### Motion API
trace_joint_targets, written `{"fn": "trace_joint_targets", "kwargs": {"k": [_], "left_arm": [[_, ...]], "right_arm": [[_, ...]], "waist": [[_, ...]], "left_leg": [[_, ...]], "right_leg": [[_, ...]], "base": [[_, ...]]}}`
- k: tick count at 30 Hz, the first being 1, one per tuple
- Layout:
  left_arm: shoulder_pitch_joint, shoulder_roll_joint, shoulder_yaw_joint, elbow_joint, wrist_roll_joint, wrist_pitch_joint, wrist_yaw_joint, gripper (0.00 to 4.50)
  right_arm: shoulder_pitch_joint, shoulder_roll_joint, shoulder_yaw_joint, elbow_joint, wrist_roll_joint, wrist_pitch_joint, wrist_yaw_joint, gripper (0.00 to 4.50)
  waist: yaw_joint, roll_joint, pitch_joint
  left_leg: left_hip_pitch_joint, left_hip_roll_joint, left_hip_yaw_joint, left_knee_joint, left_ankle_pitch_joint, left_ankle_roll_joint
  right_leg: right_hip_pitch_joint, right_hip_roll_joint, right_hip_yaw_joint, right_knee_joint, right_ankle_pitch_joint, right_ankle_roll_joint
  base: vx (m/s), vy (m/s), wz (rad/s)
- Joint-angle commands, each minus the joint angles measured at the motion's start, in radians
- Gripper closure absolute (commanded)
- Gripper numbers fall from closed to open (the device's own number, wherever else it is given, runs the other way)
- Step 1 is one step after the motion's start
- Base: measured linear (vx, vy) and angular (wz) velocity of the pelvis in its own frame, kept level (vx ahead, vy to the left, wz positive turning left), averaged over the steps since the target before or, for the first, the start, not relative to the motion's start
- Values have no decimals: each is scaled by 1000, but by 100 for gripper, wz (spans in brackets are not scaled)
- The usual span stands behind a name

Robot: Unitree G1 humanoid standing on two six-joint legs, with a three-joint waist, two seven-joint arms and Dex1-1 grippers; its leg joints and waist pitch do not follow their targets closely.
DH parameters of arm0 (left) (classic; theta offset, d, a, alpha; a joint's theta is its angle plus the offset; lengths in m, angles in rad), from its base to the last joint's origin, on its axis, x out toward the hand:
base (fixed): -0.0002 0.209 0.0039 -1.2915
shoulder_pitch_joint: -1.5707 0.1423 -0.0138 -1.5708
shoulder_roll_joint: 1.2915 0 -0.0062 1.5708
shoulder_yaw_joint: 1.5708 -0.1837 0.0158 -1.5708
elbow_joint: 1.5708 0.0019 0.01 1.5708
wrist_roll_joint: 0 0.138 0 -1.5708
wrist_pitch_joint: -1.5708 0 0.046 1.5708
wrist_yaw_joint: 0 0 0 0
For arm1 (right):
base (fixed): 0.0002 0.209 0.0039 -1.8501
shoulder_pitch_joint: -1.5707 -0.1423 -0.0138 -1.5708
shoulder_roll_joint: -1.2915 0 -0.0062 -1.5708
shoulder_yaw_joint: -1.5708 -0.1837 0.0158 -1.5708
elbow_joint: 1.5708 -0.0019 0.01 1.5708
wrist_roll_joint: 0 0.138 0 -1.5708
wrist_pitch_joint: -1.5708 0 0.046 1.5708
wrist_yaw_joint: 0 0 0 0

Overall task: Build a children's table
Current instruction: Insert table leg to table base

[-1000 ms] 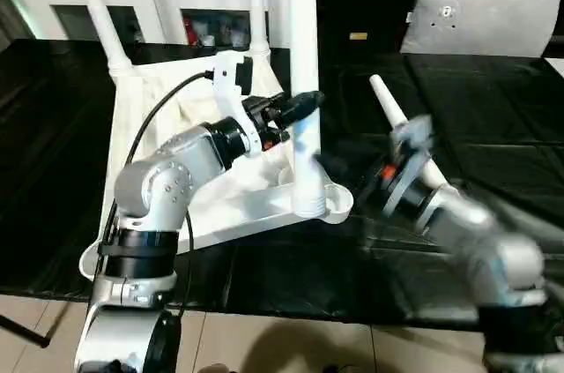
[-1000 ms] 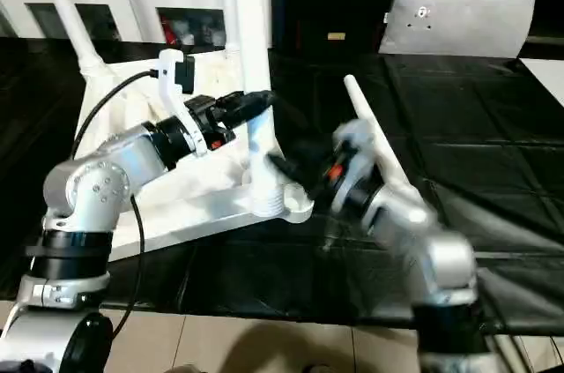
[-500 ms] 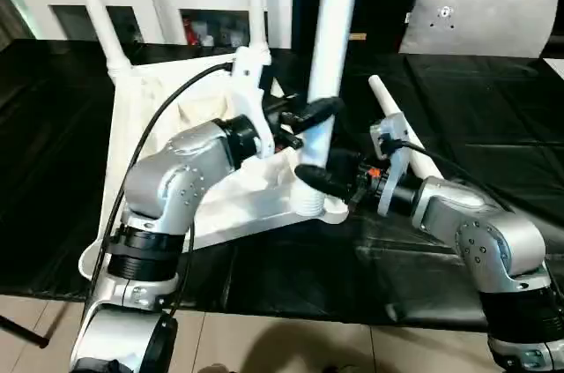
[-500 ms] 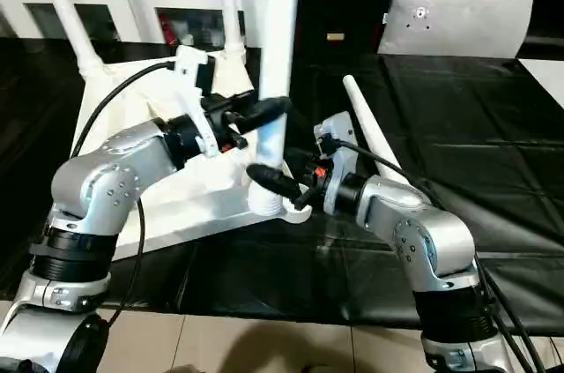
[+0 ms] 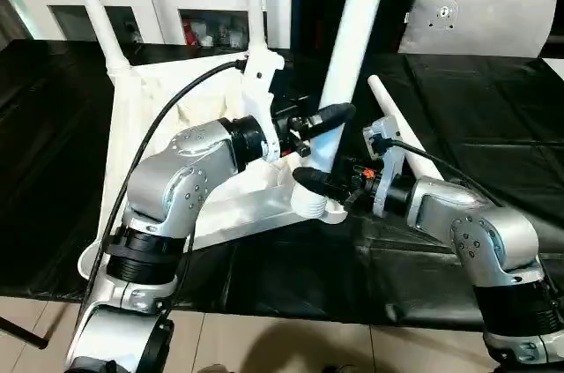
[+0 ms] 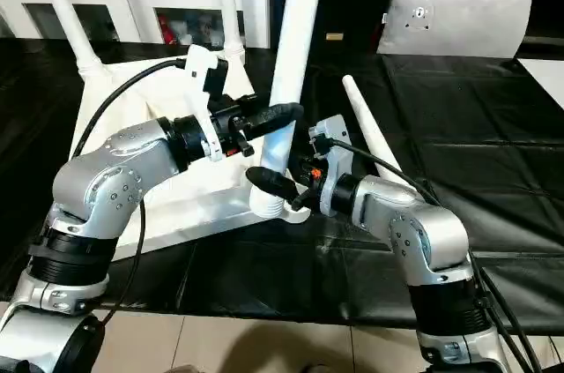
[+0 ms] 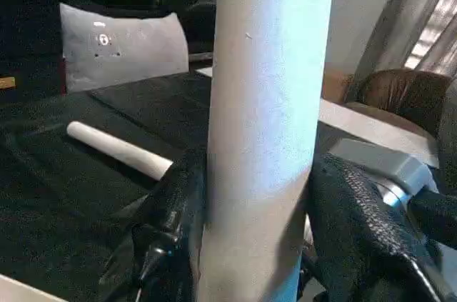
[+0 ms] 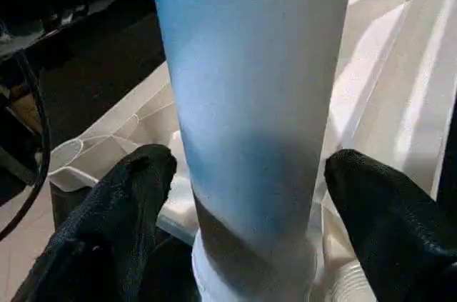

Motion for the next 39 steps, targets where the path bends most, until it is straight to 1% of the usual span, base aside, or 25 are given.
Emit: {"fn": "trace_joint_targets", "kwargs": {"k": [1, 3, 4, 5, 9, 11, 12, 13, 16, 17, 18, 20, 23, 30, 31, 33, 34, 37, 39], "left_arm": [[-19, 5, -8, -22, 7, -12, -9, 269], [-19, 5, -12, -28, 4, -8, -16, 269], [-19, 5, -12, -29, 4, -8, -17, 269], [-18, 5, -14, -30, 5, -8, -18, 269], [-17, 11, -21, -33, 9, -7, -26, 269], [-16, 13, -23, -35, 10, -6, -30, 269], [-16, 13, -23, -35, 11, -7, -31, 269], [-16, 14, -23, -35, 11, -6, -31, 269], [-18, 15, -24, -35, 11, -5, -33, 269], [-18, 15, -24, -35, 11, -5, -33, 269], [-18, 16, -24, -35, 11, -4, -33, 269], [-19, 16, -23, -34, 11, -4, -33, 269], [-23, 16, -21, -34, 9, -2, -33, 269], [-27, 11, -15, -33, 3, 4, -30, 269], [-27, 12, -17, -32, 7, -1, -32, 269], [-26, 12, -20, -34, 9, -3, -32, 269], [-24, 11, -22, -36, 8, -3, -33, 269], [-24, 9, -21, -36, 2, 1, -38, 269], [-25, 9, -20, -35, -2, 4, -41, 269]], "right_arm": [[-16, -2, 7, -3, -6, 11, -2, 63], [-17, 1, 10, 1, -6, 10, -2, 63], [-17, 1, 10, 1, -6, 10, -2, 91], [-18, 3, 11, 3, -6, 10, -1, 91], [-19, 5, 13, 5, -8, 9, 2, 133], [-18, 5, 14, 6, -8, 9, 3, 142], [-18, 4, 15, 7, -10, 8, 4, 153], [-19, 4, 16, 8, -10, 7, 5, 177], [-19, 4, 17, 9, -9, 7, 6, 183], [-19, 4, 17, 9, -9, 7, 6, 194], [-19, 4, 17, 9, -8, 7, 7, 217], [-18, 4, 20, 10, -9, 6, 8, 221], [-15, 5, 23, 9, -10, 6, 10, 250], [-14, 1, 29, 5, -22, 0, 9, 258], [-13, 5, 25, 4, -13, -1, 13, 224], [-14, 7, 21, 4, -9, 2, 11, 189], [-15, 9, 20, 5, -8, 3, 10, 189], [-19, 10, 21, 12, -17, 3, -1, 155], [-22, 11, 21, 16, -22, 3, -7, 142]], "waist": [[1, -17, -87], [2, -16, -88], [1, -17, -88], [2, -17, -87], [2, -18, -88], [1, -17, -88], [1, -18, -87], [1, -17, -87], [1, -18, -87], [1, -17, -87], [2, -17, -87], [2, -17, -88], [2, -17, -88], [2, -17, -88], [2, -18, -88], [2, -17, -88], [2, -16, -88], [2, -15, -88], [1, -16, -88]], "left_leg": [[-4, 8, 13, -58, -79, 29], [-4, 8, 13, -58, -78, 28], [-4, 8, 13, -58, -77, 28], [-5, 8, 13, -58, -77, 27], [-6, 8, 13, -58, -73, 28], [-4, 10, 13, -58, -74, 27], [-5, 8, 13, -58, -76, 27], [-5, 8, 13, -58, -76, 26], [-5, 8, 13, -58, -78, 26], [-5, 8, 13, -58, -77, 25], [-4, 8, 14, -58, -79, 25], [-4, 9, 13, -58, -77, 26], [-4, 8, 13, -58, -77, 26], [-5, 8, 13, -58, -76, 25], [-5, 8, 13, -59, -76, 25], [-4, 9, 13, -58, -77, 26], [-5, 9, 13, -58, -78, 25], [-5, 9, 13, -58, -75, 25], [-5, 8, 13, -58, -74, 25]], "right_leg": [[68, -53, 34, -75, -353, -109], [68, -53, 35, -74, -353, -108], [68, -53, 34, -74, -351, -109], [68, -53, 34, -74, -352, -108], [69, -53, 35, -73, -346, -109], [68, -54, 35, -73, -345, -112], [68, -53, 35, -73, -345, -112], [68, -53, 35, -73, -348, -112], [69, -53, 35, -74, -354, -109], [69, -53, 35, -74, -356, -107], [68, -53, 35, -75, -358, -106], [68, -53, 34, -74, -350, -109], [68, -53, 35, -73, -345, -112], [70, -53, 35, -73, -344, -112], [69, -53, 35, -72, -344, -111], [69, -53, 35, -73, -345, -112], [69, -53, 35, -73, -346, -112], [69, -53, 35, -72, -338, -115], [69, -53, 35, -72, -334, -117]], "base": [[0, 0, 0], [0, 0, 0], [0, 0, 0], [0, 0, 0], [0, 0, 0], [0, 0, 0], [0, 0, 0], [0, 0, 0], [0, 0, 0], [0, 0, 0], [0, 0, 0], [0, 0, 0], [0, 0, 0], [0, 0, 0], [0, 0, 0], [0, 0, 0], [0, 0, 0], [0, 0, 0], [0, 0, 0]]}}
